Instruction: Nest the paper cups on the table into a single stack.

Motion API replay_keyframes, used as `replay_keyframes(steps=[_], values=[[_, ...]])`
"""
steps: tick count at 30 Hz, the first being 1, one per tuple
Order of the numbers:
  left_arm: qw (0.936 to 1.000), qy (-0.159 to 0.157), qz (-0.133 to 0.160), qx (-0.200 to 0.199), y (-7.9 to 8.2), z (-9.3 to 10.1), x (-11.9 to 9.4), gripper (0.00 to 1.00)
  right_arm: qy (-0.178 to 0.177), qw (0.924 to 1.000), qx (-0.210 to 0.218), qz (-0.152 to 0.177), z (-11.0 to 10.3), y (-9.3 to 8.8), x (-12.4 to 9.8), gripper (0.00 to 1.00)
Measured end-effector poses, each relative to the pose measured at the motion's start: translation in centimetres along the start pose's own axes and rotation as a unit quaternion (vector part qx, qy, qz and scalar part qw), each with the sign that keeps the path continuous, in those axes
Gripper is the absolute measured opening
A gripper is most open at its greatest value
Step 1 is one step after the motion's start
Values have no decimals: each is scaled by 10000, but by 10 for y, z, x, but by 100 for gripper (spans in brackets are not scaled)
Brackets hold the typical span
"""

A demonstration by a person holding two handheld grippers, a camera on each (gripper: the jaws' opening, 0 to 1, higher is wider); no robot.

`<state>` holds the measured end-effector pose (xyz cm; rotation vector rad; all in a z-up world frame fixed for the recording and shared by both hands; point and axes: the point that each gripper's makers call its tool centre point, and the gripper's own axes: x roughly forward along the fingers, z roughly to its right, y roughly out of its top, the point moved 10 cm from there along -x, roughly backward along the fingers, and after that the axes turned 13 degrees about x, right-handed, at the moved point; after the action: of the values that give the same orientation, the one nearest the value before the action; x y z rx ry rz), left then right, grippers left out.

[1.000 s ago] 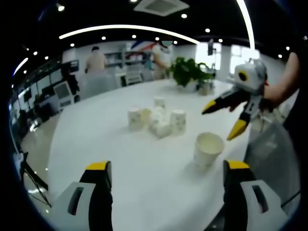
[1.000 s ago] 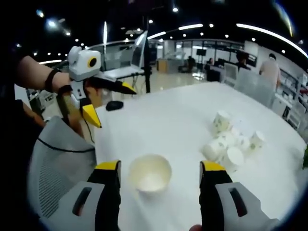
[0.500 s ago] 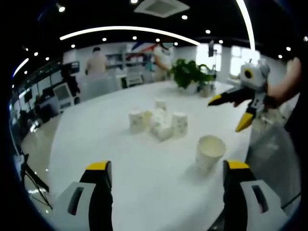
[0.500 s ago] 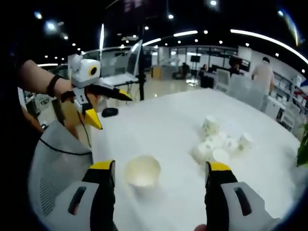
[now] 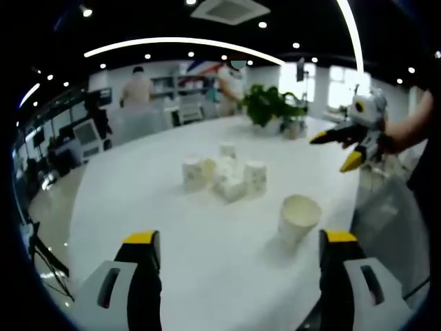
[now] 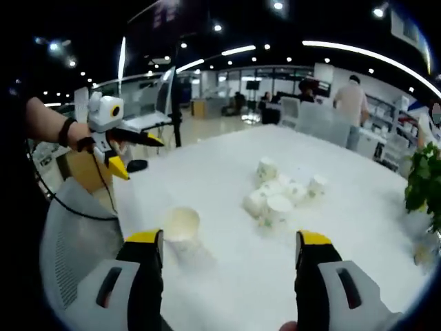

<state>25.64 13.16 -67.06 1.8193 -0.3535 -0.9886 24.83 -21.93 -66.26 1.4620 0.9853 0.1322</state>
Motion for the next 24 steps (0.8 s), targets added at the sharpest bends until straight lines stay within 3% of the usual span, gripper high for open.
replay_keyframes(steps=[9, 13, 16, 19, 24], values=[[9999, -87, -76, 23, 4, 0, 2, 95, -114, 9997, -102, 186, 7, 4, -15, 81], [10000, -67, -60, -31, 7, -2, 5, 95, -181, 9994, -28, 284, 10, 5, -20, 85], [9997, -78, -172, 142, 8, -4, 8, 94, -268, 9992, -3, 312, 15, 4, -24, 88], [10000, 36, -70, -54, 11, -9, 8, 94, -385, 9985, 57, 382, 20, 3, -27, 91], [9999, 16, -102, -4, 14, -8, 9, 94, -461, 9979, 147, 431, 25, 2, -30, 96]])
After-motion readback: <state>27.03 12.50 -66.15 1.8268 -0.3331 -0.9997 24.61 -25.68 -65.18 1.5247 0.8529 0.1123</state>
